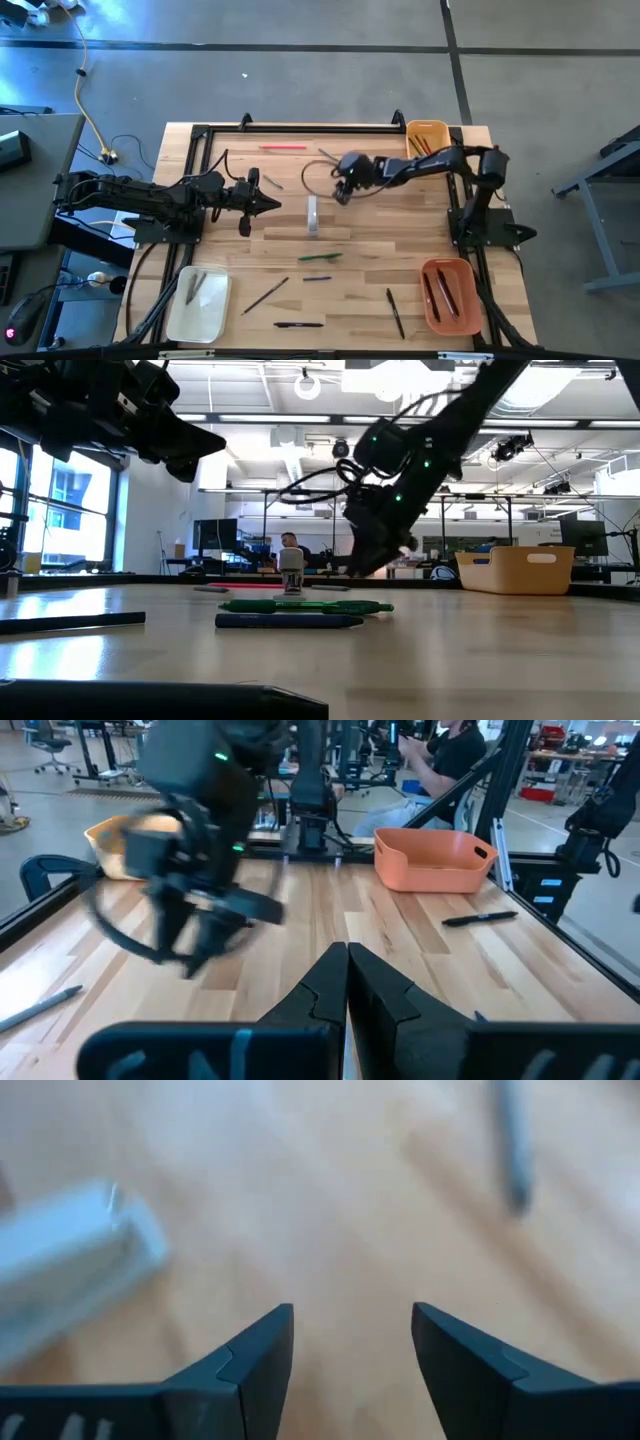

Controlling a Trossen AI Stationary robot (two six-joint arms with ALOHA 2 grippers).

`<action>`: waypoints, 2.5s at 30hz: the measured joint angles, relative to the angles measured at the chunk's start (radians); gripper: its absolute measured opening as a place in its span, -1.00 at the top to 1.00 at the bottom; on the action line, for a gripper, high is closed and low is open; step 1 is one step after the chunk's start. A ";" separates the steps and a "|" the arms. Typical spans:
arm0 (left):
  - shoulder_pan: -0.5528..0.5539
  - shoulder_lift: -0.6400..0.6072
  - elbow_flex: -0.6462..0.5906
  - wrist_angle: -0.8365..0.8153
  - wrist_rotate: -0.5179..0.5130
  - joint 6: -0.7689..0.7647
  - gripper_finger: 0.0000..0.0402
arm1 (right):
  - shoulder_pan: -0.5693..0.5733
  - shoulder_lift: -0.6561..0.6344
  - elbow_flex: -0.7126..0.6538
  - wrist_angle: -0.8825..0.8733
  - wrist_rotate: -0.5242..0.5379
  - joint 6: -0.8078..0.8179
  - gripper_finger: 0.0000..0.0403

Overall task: Sort crayons/erasers/pens/pencils in bins
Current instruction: Put the gray crayon into the white bin

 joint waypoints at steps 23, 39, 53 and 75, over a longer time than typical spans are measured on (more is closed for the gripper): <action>0.000 0.000 0.000 0.005 -0.025 0.007 1.00 | -0.249 0.191 0.140 0.170 -0.089 -0.180 0.17; 0.000 0.000 0.000 0.006 -0.025 0.004 1.00 | -0.247 0.240 0.285 -0.117 -0.086 -0.162 0.39; 0.000 0.000 0.000 0.007 -0.025 0.005 1.00 | -0.248 0.299 0.426 -0.307 -0.092 -0.178 0.66; 0.110 0.000 0.000 0.060 0.020 -0.263 1.00 | -0.160 0.160 0.375 -0.460 -0.143 -0.160 0.97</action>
